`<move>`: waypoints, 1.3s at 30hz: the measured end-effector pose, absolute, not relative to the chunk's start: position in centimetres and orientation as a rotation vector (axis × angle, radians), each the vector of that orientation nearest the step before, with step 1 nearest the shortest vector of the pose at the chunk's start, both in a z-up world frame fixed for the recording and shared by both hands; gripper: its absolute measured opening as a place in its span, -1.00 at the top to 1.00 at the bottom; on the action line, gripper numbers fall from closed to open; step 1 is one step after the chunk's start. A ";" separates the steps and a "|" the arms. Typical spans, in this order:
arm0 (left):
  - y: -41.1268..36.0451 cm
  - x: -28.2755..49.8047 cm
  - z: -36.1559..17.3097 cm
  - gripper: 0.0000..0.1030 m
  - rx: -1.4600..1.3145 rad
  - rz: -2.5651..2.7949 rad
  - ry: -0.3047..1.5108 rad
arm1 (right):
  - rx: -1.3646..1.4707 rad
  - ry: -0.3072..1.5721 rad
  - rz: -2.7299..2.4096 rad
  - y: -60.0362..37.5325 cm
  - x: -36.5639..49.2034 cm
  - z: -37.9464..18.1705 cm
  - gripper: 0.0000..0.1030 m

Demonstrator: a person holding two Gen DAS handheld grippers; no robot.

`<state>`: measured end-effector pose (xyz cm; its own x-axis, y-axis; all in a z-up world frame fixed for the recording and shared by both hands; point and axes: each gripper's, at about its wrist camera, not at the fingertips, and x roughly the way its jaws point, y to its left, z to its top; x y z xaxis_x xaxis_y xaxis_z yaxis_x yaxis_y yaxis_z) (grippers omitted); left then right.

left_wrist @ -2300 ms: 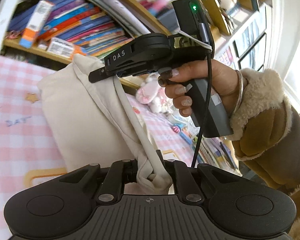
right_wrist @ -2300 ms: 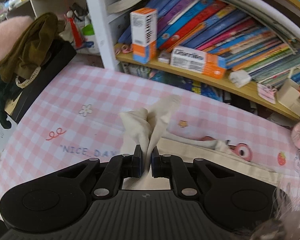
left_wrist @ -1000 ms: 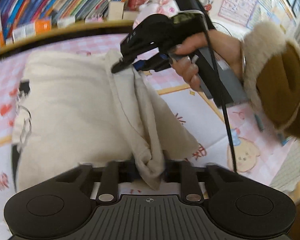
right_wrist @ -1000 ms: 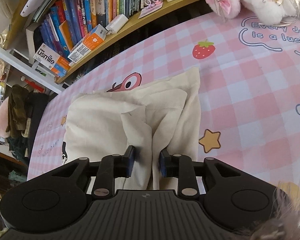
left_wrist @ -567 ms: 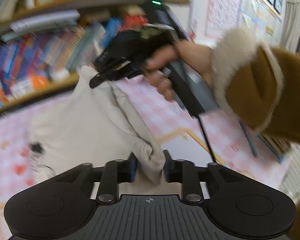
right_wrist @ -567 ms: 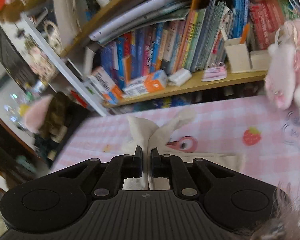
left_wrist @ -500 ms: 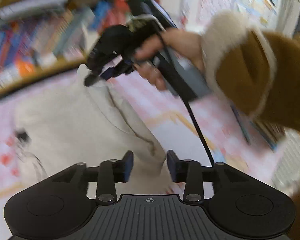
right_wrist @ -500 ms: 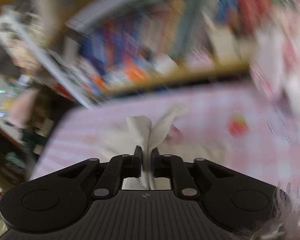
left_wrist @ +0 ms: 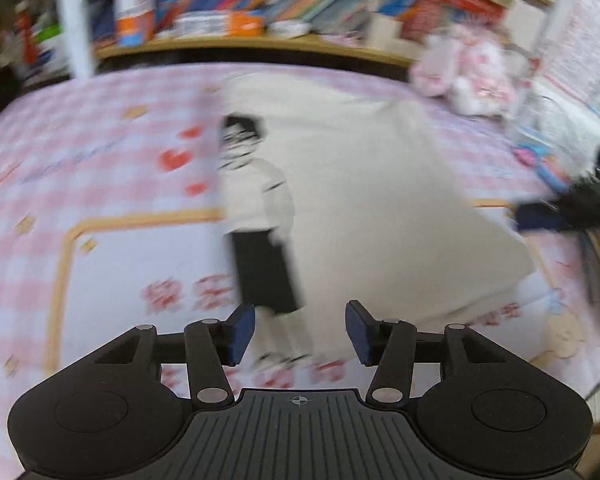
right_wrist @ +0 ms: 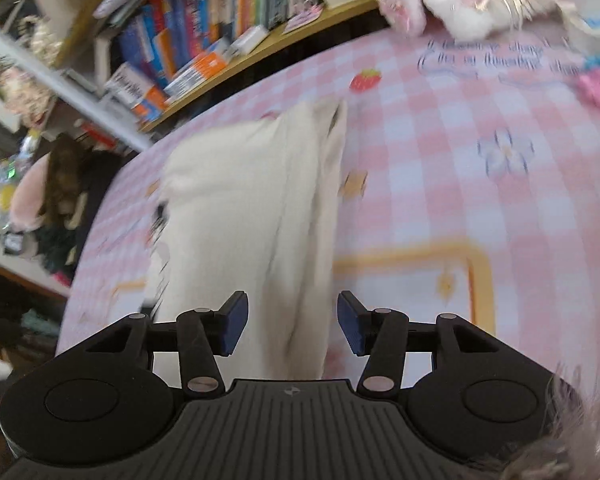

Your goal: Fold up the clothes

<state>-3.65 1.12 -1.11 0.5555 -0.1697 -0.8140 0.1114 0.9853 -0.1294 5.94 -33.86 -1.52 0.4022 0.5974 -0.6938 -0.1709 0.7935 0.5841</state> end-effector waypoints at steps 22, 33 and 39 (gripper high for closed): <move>2.7 -4.9 -2.2 0.05 -0.161 -0.160 0.995 | 0.394 1.122 0.402 -32.9 0.6 -3.4 0.89; 5.9 2.0 -1.2 0.04 -0.341 -0.210 0.946 | 0.211 1.010 0.269 -29.8 -0.1 -1.6 0.61; 7.6 6.5 -1.7 0.04 -0.358 -0.240 0.949 | 0.240 1.038 0.171 -29.6 -1.0 -2.5 0.59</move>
<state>6.48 7.63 -1.71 0.5625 -0.3538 -0.7473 0.0436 0.9153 -0.4005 -1.01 -29.59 -2.51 0.4981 0.2528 -0.8295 -0.0265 0.9605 0.2769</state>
